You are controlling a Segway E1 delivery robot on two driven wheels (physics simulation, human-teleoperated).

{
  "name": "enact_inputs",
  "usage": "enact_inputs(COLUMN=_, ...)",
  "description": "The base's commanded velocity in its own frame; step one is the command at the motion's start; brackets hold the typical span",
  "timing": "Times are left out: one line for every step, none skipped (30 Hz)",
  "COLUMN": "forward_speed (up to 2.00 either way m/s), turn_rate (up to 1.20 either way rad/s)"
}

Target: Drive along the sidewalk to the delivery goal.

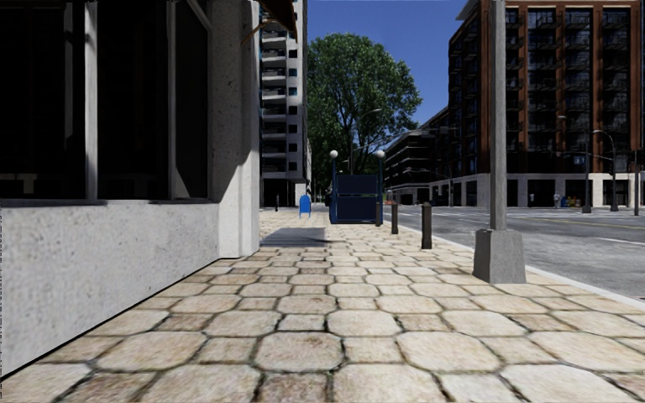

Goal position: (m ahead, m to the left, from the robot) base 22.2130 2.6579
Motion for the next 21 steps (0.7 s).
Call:
enact_inputs(forward_speed=2.00, turn_rate=0.00)
enact_inputs(forward_speed=2.00, turn_rate=0.00)
enact_inputs(forward_speed=2.00, turn_rate=0.00)
enact_inputs(forward_speed=2.00, turn_rate=0.00)
enact_inputs(forward_speed=2.00, turn_rate=0.00)
enact_inputs(forward_speed=2.00, turn_rate=0.00)
enact_inputs(forward_speed=2.00, turn_rate=0.00)
enact_inputs(forward_speed=2.00, turn_rate=0.00)
enact_inputs(forward_speed=2.00, turn_rate=0.00)
enact_inputs(forward_speed=2.00, turn_rate=0.00)
enact_inputs(forward_speed=2.00, turn_rate=0.00)
enact_inputs(forward_speed=2.00, turn_rate=0.00)
enact_inputs(forward_speed=2.00, turn_rate=0.00)
enact_inputs(forward_speed=2.00, turn_rate=0.00)
enact_inputs(forward_speed=2.00, turn_rate=0.00)
enact_inputs(forward_speed=2.00, turn_rate=0.00)
enact_inputs(forward_speed=2.00, turn_rate=0.00)
enact_inputs(forward_speed=2.00, turn_rate=0.00)
enact_inputs(forward_speed=2.00, turn_rate=0.00)
enact_inputs(forward_speed=2.00, turn_rate=0.00)
enact_inputs(forward_speed=2.00, turn_rate=0.00)
